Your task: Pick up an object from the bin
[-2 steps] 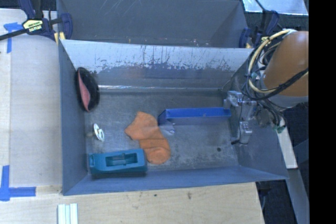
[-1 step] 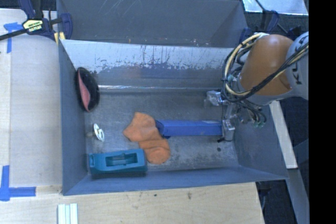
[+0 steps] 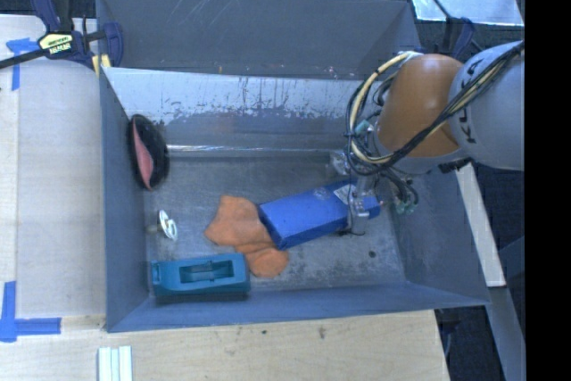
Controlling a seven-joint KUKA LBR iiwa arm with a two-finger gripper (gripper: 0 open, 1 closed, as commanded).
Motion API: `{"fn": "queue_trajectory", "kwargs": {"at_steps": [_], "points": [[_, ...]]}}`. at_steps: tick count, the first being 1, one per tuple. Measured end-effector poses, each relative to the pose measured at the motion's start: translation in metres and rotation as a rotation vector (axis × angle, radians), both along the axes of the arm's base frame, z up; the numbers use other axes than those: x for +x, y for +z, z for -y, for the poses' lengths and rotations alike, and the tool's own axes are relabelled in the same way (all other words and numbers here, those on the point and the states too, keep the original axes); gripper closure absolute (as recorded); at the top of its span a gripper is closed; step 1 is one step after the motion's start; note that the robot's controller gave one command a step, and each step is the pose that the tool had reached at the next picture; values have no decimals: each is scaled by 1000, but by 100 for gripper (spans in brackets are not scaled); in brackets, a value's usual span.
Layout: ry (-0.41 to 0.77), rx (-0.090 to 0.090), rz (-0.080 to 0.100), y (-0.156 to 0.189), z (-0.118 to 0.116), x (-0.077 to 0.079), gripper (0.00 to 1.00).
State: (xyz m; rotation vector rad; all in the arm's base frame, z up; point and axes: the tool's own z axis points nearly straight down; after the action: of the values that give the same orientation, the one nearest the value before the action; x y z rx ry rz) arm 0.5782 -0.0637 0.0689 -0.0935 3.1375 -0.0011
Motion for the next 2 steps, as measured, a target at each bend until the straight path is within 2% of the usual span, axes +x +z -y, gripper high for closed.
{"fn": "queue_trajectory", "kwargs": {"at_steps": [1,2], "points": [[108,1,0,29,5,-12,0],[90,-1,9,5,-51,-12,100]]}}
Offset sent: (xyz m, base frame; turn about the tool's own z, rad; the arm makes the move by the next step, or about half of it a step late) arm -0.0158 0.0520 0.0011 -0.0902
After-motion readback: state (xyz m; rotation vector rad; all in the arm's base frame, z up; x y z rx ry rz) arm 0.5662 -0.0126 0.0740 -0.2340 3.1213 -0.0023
